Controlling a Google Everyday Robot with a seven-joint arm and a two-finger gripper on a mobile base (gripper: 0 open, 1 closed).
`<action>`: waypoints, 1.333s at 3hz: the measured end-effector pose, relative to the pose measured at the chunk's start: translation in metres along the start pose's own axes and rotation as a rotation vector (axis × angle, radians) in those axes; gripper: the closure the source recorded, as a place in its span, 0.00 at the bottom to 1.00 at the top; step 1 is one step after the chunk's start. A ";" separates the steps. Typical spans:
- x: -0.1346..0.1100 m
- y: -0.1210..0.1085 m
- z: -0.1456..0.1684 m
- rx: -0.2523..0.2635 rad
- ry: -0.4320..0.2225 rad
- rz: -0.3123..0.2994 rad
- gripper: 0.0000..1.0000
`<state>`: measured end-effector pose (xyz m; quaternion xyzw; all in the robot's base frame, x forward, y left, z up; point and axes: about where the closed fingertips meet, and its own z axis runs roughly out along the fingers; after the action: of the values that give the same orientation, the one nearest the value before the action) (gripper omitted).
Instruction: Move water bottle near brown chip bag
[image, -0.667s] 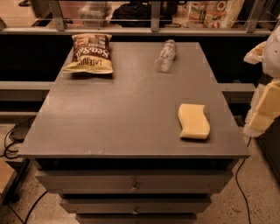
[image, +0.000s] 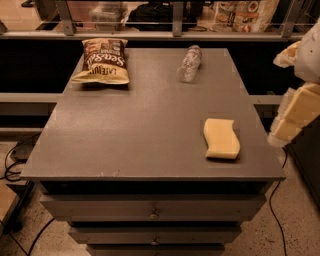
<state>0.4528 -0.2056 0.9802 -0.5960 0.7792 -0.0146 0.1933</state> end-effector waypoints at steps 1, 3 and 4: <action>-0.016 -0.020 0.013 0.027 -0.124 0.085 0.00; -0.042 -0.078 0.044 0.091 -0.318 0.243 0.00; -0.048 -0.103 0.061 0.106 -0.388 0.325 0.00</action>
Offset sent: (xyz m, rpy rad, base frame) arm 0.1096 0.0283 -0.0097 0.4348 -0.1410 -0.1790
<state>0.5777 -0.1784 0.9637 -0.4435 0.8114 0.0906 0.3699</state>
